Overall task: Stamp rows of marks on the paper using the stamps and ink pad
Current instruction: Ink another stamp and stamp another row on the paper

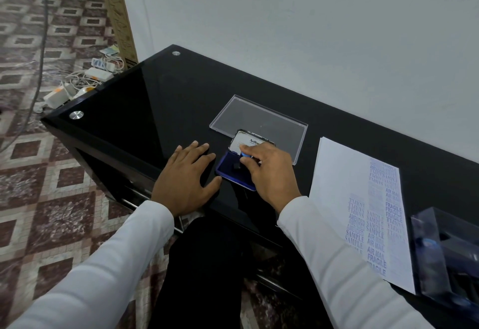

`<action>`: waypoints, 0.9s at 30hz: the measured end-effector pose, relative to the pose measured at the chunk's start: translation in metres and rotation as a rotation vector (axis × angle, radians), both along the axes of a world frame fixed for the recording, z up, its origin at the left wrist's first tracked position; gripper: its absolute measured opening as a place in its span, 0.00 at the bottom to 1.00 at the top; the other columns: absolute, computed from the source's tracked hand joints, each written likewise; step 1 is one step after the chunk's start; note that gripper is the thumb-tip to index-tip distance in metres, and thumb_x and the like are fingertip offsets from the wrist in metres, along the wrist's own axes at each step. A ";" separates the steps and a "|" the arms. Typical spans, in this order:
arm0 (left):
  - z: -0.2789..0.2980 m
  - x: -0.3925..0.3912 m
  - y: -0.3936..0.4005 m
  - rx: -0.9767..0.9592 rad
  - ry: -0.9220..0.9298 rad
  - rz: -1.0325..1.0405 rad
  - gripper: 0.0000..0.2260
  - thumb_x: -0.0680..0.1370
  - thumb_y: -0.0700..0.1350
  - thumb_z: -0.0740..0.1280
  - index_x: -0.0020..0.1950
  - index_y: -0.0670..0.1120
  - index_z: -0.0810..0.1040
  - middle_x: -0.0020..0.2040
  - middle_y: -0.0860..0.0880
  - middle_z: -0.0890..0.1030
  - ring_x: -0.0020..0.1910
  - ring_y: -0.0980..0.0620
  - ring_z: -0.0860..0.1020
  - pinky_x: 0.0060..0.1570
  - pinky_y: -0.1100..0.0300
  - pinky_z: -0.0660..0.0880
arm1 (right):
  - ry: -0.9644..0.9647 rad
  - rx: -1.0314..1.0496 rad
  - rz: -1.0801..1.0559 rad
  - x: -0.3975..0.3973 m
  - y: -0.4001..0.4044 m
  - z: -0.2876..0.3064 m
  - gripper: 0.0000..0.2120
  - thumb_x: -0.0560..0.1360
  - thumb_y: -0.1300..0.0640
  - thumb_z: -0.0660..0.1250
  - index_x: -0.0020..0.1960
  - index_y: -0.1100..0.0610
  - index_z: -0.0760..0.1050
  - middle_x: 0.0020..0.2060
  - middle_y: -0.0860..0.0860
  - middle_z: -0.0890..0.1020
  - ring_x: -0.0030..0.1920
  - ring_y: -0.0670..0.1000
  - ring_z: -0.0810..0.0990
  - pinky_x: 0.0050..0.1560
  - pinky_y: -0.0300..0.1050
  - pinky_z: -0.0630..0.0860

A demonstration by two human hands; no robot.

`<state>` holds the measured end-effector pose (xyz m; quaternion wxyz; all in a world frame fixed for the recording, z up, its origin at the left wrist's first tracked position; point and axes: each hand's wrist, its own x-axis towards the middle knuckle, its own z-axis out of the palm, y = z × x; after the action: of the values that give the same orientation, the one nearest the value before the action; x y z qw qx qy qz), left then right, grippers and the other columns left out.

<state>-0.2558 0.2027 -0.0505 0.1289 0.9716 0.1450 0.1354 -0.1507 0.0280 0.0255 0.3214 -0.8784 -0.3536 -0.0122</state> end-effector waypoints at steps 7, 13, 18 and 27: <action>-0.001 0.000 0.001 0.008 0.016 0.001 0.33 0.76 0.68 0.53 0.75 0.53 0.70 0.78 0.51 0.65 0.80 0.50 0.57 0.79 0.49 0.49 | 0.004 -0.001 0.000 0.000 -0.001 0.001 0.14 0.78 0.57 0.70 0.63 0.56 0.80 0.58 0.52 0.83 0.58 0.50 0.80 0.64 0.47 0.75; 0.002 0.000 0.000 -0.001 0.026 0.003 0.34 0.76 0.69 0.52 0.76 0.53 0.70 0.79 0.51 0.65 0.80 0.50 0.57 0.79 0.48 0.49 | 0.017 0.013 -0.005 -0.001 -0.004 0.001 0.12 0.76 0.57 0.72 0.60 0.54 0.82 0.56 0.50 0.83 0.57 0.47 0.80 0.61 0.38 0.73; 0.003 0.000 -0.001 0.000 0.028 0.001 0.34 0.76 0.69 0.52 0.76 0.52 0.70 0.79 0.50 0.65 0.80 0.50 0.57 0.79 0.48 0.49 | 0.000 0.018 -0.001 -0.001 -0.003 0.000 0.13 0.77 0.56 0.71 0.62 0.55 0.81 0.57 0.51 0.83 0.58 0.48 0.80 0.63 0.42 0.74; 0.012 0.002 0.001 -0.076 0.069 -0.012 0.32 0.76 0.67 0.58 0.77 0.53 0.67 0.80 0.51 0.62 0.80 0.50 0.55 0.79 0.47 0.49 | 0.007 0.030 0.002 -0.001 -0.006 -0.001 0.14 0.78 0.56 0.69 0.64 0.55 0.80 0.58 0.50 0.82 0.57 0.48 0.80 0.63 0.44 0.75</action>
<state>-0.2534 0.2033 -0.0382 0.1616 0.9709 0.1485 0.0954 -0.1517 0.0224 0.0243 0.3356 -0.8732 -0.3531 -0.0140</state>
